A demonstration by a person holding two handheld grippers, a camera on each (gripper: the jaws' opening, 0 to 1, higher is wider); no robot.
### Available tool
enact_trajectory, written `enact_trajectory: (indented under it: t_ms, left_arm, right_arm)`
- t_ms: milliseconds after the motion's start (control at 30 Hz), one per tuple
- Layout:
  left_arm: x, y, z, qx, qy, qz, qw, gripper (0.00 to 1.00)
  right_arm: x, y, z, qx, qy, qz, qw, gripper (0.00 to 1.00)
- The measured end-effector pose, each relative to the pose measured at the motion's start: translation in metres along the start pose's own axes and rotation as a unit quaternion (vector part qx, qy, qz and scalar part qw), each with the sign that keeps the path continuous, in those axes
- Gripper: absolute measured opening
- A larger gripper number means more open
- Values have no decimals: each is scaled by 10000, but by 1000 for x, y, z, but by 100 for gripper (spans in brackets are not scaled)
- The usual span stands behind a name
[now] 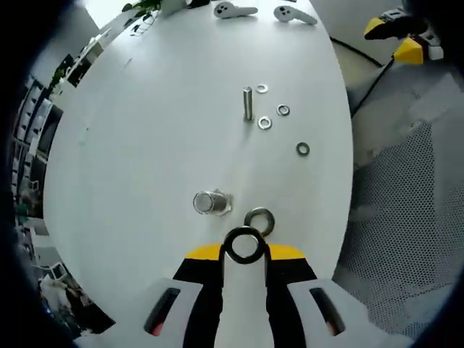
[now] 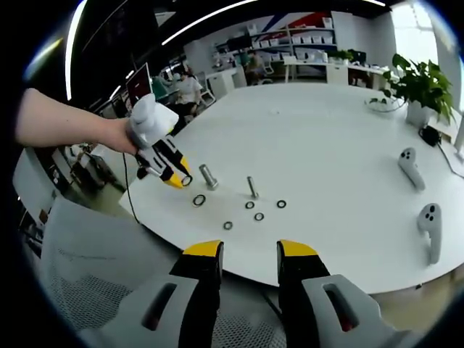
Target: Place the washer onto the threaded stud by aligning its center hole with the stud, sliding it down to the base, and recovering from edge contact or off-axis alignment until the washer reaches the visible bottom stop.
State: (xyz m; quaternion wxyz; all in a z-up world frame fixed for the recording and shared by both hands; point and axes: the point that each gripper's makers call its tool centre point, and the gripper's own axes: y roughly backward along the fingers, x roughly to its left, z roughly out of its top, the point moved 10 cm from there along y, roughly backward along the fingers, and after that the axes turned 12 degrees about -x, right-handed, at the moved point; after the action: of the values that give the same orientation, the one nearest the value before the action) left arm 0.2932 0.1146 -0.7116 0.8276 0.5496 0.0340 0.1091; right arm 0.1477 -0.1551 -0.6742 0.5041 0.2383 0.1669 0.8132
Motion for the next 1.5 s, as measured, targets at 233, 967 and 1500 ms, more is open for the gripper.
enact_trajectory:
  t_ms: [233, 967, 1500]
  left_arm:
    - [9, 6, 10, -107, -69, 25, 9999, 19]
    - [30, -8, 31, 127, -427, 13, 9990, 19]
    - [30, -31, 30, 290, -489, -143, 9983, 19]
  right_arm:
    - [0, 1, 0, -17, -15, -11, 10000, 32]
    - [-1, 0, 0, -5, -25, -35, 10000, 32]
    - [-2, 0, -1, 22, -25, -59, 10000, 31]
